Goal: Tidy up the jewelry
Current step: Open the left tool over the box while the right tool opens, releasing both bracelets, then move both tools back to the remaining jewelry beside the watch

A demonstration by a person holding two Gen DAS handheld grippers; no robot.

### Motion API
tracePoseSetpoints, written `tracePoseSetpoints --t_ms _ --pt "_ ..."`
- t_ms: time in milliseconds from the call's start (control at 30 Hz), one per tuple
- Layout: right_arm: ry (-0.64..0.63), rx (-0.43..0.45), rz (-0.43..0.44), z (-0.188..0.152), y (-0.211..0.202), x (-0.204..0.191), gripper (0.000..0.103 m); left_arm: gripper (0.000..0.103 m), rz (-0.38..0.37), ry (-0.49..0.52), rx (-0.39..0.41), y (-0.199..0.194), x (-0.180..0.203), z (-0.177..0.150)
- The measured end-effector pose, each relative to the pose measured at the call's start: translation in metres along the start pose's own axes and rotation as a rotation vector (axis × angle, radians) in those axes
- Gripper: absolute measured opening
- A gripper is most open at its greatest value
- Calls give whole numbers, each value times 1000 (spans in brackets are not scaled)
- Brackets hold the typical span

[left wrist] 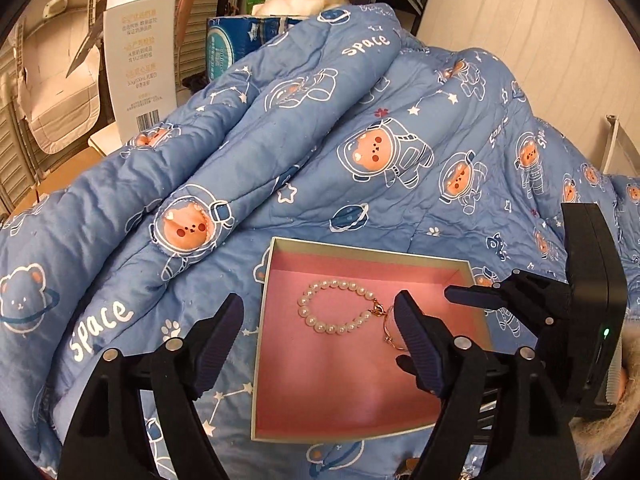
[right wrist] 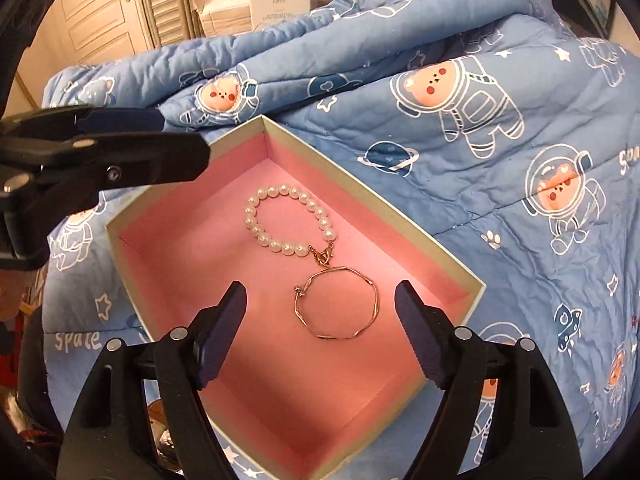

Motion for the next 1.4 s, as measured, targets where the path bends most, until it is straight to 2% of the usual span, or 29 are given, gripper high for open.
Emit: tracePoseSetpoints --t_ms 233,400,600,1000,1100,1267,1400 --pt "158 113 36 -17 -55 -1 79 89 31 32 46 -32 -3 -37" --pt "216 134 45 -47 -84 -3 80 92 34 24 44 -48 -6 -76" --pt "212 133 12 -89 -94 -16 79 92 48 17 24 -60 -7 -120" --pt "192 64 5 -158 -89 -42 79 91 23 58 19 -72 15 -180" --pt "199 54 7 -167 -89 -44 76 84 26 82 18 -73 21 -190" --pt "187 37 0 -178 -87 -47 64 66 21 91 -1 -70 27 -202" --pt "164 32 -4 -182 -87 -52 61 59 27 107 -10 -65 30 -207"
Point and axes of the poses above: each gripper's, at about its wrist camera, not at the fingertips, and y roughly the way its jaws point, x to its right, z to its top, the point moved 6 cm from there along y, roughly the way its jaws point
